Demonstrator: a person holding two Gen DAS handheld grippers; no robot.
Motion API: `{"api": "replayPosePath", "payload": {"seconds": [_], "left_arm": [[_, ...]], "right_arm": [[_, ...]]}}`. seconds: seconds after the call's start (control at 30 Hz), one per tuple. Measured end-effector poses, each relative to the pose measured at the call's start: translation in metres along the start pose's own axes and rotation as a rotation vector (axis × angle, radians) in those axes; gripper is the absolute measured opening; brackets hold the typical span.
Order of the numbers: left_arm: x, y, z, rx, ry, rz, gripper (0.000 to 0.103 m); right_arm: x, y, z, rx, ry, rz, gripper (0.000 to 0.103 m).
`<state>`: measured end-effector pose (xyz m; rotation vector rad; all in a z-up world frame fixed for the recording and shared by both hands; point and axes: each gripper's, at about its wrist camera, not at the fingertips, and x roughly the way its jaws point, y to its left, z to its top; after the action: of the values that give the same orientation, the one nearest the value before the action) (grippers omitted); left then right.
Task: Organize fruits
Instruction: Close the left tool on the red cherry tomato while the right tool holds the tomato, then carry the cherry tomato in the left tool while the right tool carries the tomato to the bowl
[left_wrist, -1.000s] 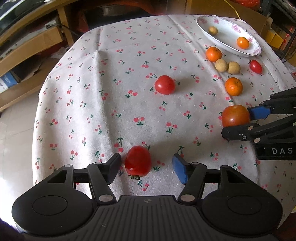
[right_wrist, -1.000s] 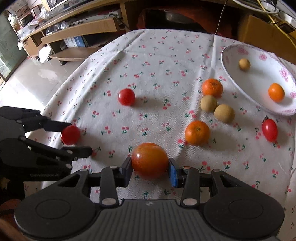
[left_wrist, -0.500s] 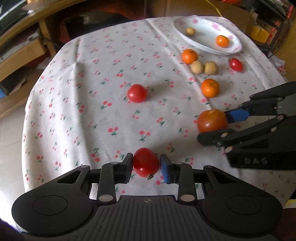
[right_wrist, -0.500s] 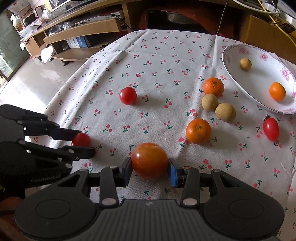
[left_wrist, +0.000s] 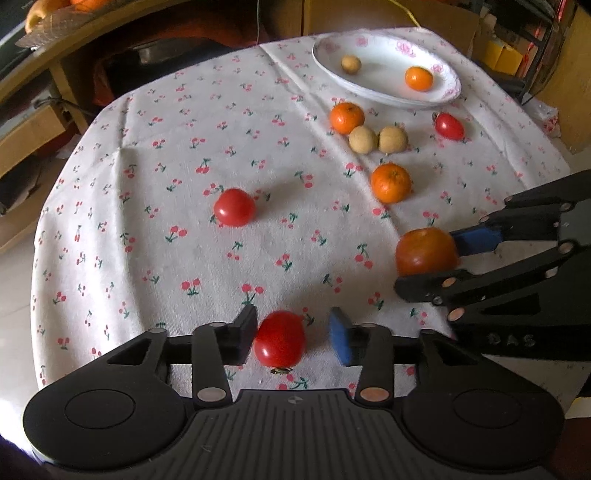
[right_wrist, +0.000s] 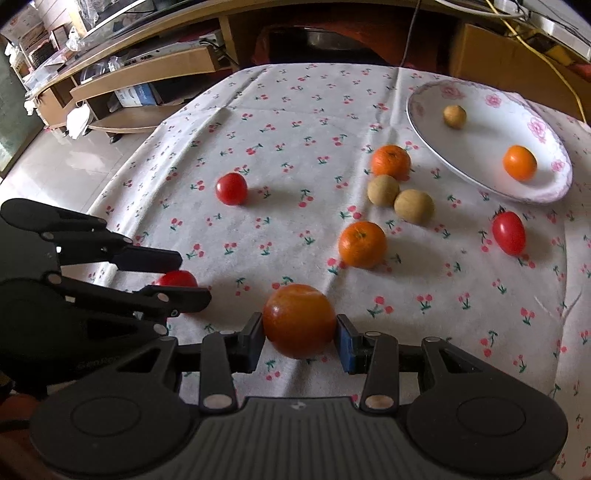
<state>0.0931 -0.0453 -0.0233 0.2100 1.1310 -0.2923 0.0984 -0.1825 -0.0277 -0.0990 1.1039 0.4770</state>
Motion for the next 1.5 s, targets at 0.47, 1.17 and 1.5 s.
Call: {"api": "replayPosePath", "payload": {"seconds": [0.47, 1.17, 1.5], "left_arm": [[-0.002, -0.001, -0.005, 0.008, 0.004, 0.022, 0.039], [-0.002, -0.016, -0.003, 0.030, 0.000, -0.003, 0.037], [-0.004, -0.028, 0.035, 0.028, -0.058, -0.065, 0.037]], "right_arm": [[-0.002, -0.003, -0.006, 0.008, 0.004, -0.010, 0.035], [-0.030, -0.008, -0.006, 0.032, -0.063, -0.049, 0.035], [-0.030, -0.027, 0.004, 0.092, -0.079, -0.052, 0.035]]}}
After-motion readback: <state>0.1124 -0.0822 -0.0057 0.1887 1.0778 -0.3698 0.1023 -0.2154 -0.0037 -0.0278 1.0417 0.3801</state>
